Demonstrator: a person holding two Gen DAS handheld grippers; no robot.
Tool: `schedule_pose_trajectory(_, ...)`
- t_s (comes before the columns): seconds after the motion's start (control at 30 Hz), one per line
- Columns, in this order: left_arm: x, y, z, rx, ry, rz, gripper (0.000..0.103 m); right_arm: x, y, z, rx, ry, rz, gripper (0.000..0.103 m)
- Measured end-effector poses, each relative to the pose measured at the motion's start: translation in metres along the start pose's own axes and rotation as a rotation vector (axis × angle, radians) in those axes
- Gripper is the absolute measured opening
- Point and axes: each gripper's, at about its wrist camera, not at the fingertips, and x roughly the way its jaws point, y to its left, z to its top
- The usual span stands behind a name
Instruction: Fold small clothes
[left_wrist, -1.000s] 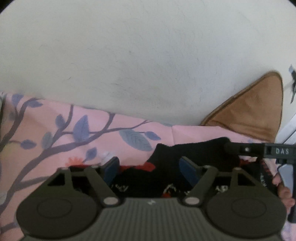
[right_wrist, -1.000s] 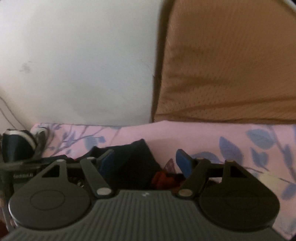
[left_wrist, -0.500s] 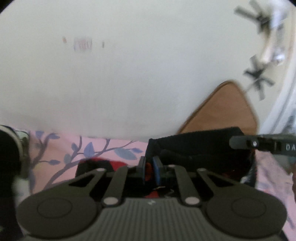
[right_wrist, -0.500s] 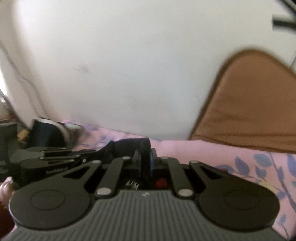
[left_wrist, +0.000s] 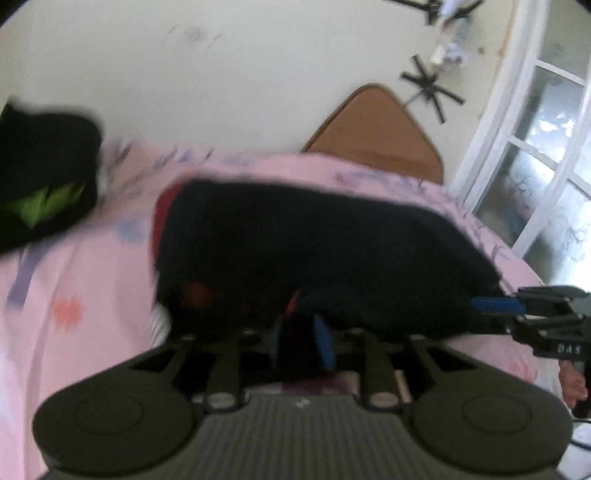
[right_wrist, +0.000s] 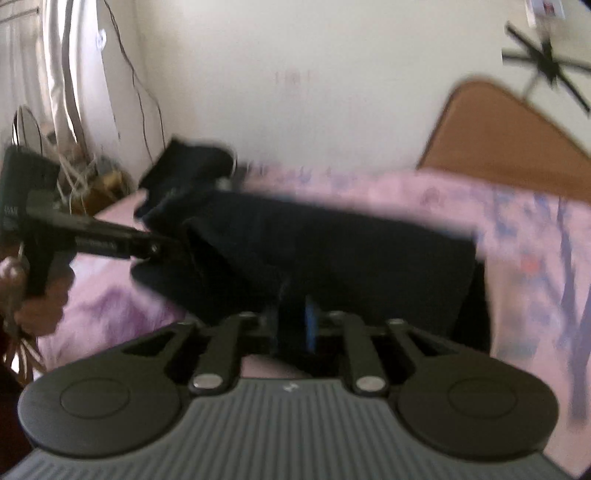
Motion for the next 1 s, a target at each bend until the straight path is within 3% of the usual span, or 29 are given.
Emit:
schedule_pose_trajectory(0.07,-0.011,0.021,0.000,-0.087,-0.010,-0.008,0.039,-0.009,0.001,-0.009,0.008,0.001,-0.011,0.046)
schedule_pose_trajectory(0.17,-0.029,0.053,0.011,-0.223,-0.080,-0.014,0.051,-0.036,-0.001,-0.002,0.034,-0.112,-0.039,0.063)
schedule_pose_trajectory(0.3,-0.020,0.079,0.032,-0.322,-0.106,-0.009,0.066,-0.058,-0.029,0.008,0.185,-0.257,-0.118,0.069)
schedule_pose_trajectory(0.4,-0.005,0.094,0.040,-0.365,-0.102,0.001,0.067,-0.051,-0.049,0.006,0.299,-0.263,-0.162,0.070)
schedule_pose_trajectory(0.47,0.010,0.099,0.048,-0.383,-0.087,-0.007,0.057,-0.031,-0.058,0.002,0.358,-0.214,-0.150,0.070)
schedule_pose_trajectory(0.5,0.017,0.099,0.051,-0.387,-0.073,-0.015,0.037,-0.022,-0.060,0.001,0.367,-0.182,-0.151,0.070)
schedule_pose_trajectory(0.53,0.025,0.098,0.054,-0.394,-0.051,-0.030,0.018,-0.011,-0.061,0.002,0.369,-0.142,-0.148,0.061)
schedule_pose_trajectory(0.57,0.029,0.092,0.054,-0.394,-0.037,-0.029,0.019,0.001,-0.061,0.000,0.373,-0.114,-0.129,0.026)
schedule_pose_trajectory(0.6,0.031,0.084,0.056,-0.376,-0.039,-0.021,0.018,0.005,-0.063,0.000,0.385,-0.094,-0.108,0.019)
schedule_pose_trajectory(0.73,0.029,0.052,0.056,-0.265,-0.055,-0.016,0.017,-0.021,-0.066,0.011,0.391,-0.192,-0.140,0.018)
schedule_pose_trajectory(0.8,0.036,0.047,0.048,-0.238,-0.019,0.044,0.017,-0.036,-0.067,0.009,0.387,-0.215,-0.162,0.018)
schedule_pose_trajectory(0.87,0.050,0.052,0.036,-0.231,0.018,0.105,0.017,-0.028,-0.071,-0.003,0.399,-0.155,-0.181,0.018)
schedule_pose_trajectory(0.93,0.046,0.055,0.033,-0.218,0.000,0.094,0.019,-0.010,-0.074,-0.018,0.418,-0.068,-0.171,0.020)
schedule_pose_trajectory(1.0,0.035,0.057,0.035,-0.226,0.008,0.096,0.022,-0.009,-0.071,-0.022,0.405,-0.075,-0.154,0.026)
